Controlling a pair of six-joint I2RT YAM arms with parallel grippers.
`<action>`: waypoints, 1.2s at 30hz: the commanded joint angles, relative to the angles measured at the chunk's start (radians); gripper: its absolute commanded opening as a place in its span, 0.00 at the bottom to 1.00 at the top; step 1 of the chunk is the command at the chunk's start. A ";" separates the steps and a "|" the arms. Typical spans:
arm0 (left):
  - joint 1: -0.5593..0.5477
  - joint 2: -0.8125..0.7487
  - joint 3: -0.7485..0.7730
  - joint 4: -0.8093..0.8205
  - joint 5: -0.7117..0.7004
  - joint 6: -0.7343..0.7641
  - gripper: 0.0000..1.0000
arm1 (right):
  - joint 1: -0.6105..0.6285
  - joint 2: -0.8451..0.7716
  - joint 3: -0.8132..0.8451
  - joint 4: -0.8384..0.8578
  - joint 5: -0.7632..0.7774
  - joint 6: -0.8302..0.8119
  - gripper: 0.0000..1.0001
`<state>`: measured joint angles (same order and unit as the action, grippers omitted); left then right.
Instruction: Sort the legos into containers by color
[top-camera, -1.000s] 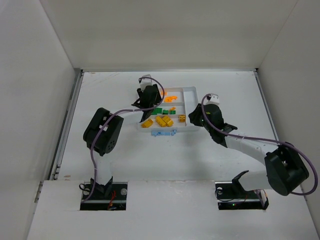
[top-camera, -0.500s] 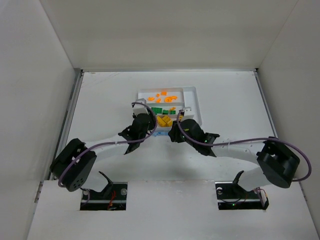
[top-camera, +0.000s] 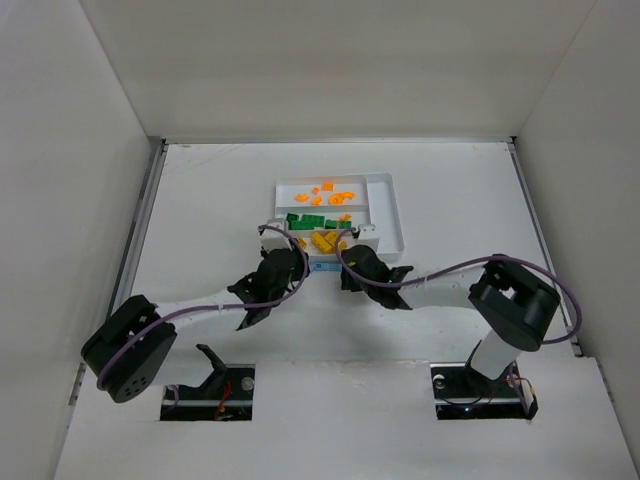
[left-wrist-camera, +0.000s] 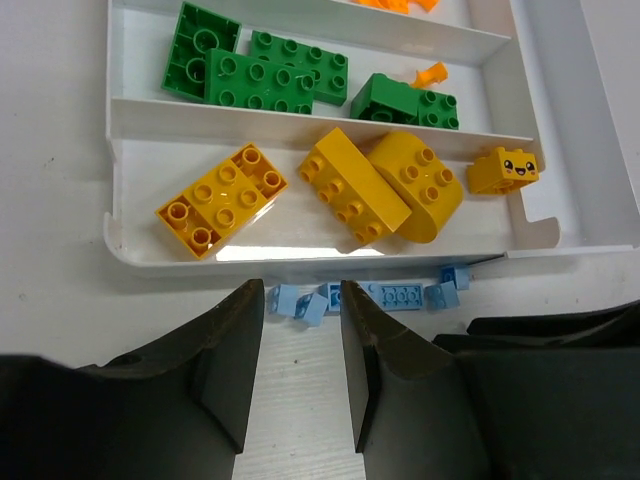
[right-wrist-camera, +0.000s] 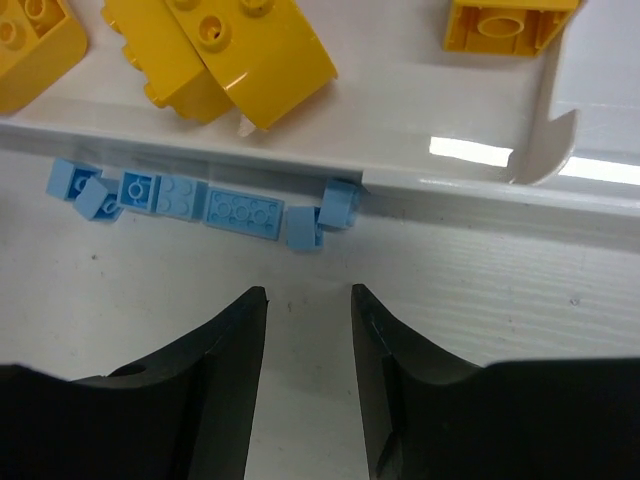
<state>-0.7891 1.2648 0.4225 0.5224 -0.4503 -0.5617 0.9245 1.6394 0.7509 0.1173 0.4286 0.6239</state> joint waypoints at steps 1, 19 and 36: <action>-0.012 0.008 -0.011 0.051 -0.008 -0.014 0.34 | 0.004 0.031 0.062 0.034 0.044 0.008 0.44; -0.049 0.113 0.056 -0.012 -0.025 -0.015 0.33 | -0.010 0.106 0.102 0.082 0.114 -0.001 0.20; -0.077 0.156 0.085 -0.044 -0.094 -0.007 0.34 | -0.098 -0.214 0.045 -0.015 0.082 -0.055 0.15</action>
<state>-0.8593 1.4220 0.4618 0.4835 -0.4992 -0.5770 0.8913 1.4517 0.7868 0.0998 0.5079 0.6079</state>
